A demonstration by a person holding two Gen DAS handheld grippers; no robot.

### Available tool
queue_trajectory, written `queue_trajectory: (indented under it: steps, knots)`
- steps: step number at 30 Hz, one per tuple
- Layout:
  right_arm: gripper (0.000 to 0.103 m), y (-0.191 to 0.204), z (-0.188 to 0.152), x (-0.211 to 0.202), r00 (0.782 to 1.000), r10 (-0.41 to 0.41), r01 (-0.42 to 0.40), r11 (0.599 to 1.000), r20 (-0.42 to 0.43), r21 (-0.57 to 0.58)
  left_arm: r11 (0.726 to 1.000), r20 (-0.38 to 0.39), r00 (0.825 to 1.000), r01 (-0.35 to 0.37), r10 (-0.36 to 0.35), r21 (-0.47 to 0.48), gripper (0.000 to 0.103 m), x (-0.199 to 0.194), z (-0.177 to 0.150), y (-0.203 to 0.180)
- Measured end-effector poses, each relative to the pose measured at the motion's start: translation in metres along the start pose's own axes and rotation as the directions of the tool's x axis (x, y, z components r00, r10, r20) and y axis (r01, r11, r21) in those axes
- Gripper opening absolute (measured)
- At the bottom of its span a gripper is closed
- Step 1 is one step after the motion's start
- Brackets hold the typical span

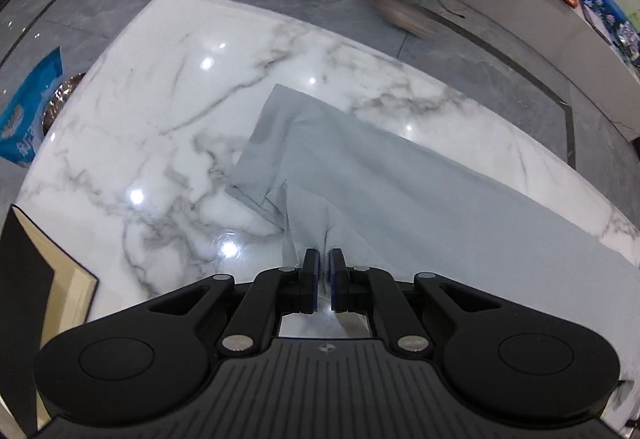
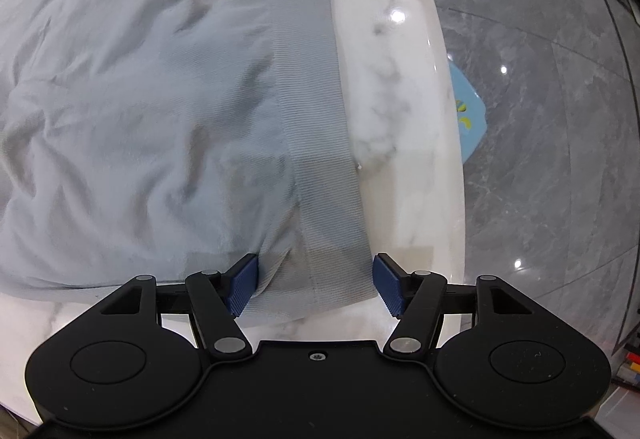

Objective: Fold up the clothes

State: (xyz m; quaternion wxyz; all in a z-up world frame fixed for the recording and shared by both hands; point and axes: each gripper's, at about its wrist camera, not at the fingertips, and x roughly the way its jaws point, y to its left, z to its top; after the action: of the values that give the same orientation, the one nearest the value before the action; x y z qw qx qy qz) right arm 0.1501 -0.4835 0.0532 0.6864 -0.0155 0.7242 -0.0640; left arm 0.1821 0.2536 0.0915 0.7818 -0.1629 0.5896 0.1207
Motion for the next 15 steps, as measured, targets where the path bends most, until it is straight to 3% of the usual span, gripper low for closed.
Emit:
queue_trajectory:
  steps: [4,8,15]
  knots:
    - [0.061,-0.001,-0.001,0.003,1.000,-0.003,0.003,1.000,-0.005,-0.009,0.987,-0.071,0.994,-0.077,0.088,0.142,0.004,0.006,-0.004,-0.012]
    - [0.061,0.003,0.004,-0.007,1.000,-0.014,0.014,1.000,-0.003,-0.015,0.933,-0.160,0.968,-0.128,0.191,0.337,0.004,-0.008,-0.026,-0.021]
    - [0.061,0.010,0.009,-0.025,0.999,-0.036,0.037,0.999,0.021,-0.020,0.863,-0.219,0.941,-0.123,0.259,0.490,0.004,-0.049,-0.079,-0.027]
